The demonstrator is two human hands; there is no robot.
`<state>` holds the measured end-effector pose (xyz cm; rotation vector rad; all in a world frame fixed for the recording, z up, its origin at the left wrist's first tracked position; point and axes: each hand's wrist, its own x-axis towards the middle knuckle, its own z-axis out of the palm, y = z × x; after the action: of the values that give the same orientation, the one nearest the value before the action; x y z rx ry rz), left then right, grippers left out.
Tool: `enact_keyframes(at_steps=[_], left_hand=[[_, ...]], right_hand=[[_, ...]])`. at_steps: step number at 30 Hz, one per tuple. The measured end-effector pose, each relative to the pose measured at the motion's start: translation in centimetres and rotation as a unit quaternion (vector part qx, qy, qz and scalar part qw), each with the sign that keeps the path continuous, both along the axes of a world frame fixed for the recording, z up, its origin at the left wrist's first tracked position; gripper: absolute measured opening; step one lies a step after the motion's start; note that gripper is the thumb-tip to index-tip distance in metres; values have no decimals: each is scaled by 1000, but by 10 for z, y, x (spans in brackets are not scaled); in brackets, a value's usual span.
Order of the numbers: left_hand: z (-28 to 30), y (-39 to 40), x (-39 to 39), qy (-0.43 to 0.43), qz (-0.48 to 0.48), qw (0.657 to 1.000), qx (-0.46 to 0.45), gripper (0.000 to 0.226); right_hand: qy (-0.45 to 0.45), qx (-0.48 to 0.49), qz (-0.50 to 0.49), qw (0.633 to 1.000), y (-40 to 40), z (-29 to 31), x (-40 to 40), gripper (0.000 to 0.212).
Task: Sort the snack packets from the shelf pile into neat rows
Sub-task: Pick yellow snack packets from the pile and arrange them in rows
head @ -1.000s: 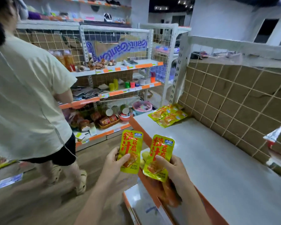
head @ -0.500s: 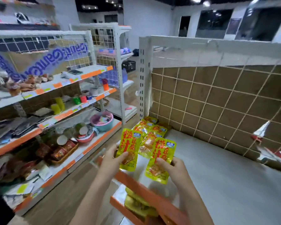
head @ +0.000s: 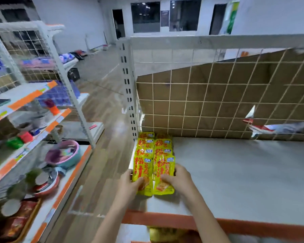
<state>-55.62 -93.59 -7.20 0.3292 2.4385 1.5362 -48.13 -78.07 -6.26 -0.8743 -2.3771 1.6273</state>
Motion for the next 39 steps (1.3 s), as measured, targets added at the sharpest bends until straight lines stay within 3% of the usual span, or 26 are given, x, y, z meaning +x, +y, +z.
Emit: enact_keyframes(at_steps=[8, 14, 19, 22, 24, 27, 30, 39], left_hand=[[-5, -1, 2, 117, -7, 988, -103, 32], [-4, -5, 4, 133, -28, 979, -149, 40], [-7, -10, 6, 156, -48, 969, -184, 55], [-12, -13, 4, 241, -63, 951, -184, 63], [-18, -14, -1, 302, -96, 932, -177, 67], [-25, -14, -8, 357, -155, 903, -182, 73], [-33, -15, -11, 361, -202, 891, -188, 68], [-35, -9, -6, 343, -194, 901, -182, 55]], right_hand=[[-19, 97, -19, 995, -6, -5, 2, 35], [-56, 237, -39, 969, -21, -15, 8, 35], [-86, 330, -33, 939, -30, -15, 15, 50], [-22, 325, -46, 944, -33, -17, 17, 59], [10, 338, -9, 941, -32, -18, 20, 59], [-32, 378, 93, 920, -31, -21, 23, 62], [-72, 391, 121, 910, -30, -24, 21, 63], [-94, 434, 106, 890, -34, -21, 15, 63]])
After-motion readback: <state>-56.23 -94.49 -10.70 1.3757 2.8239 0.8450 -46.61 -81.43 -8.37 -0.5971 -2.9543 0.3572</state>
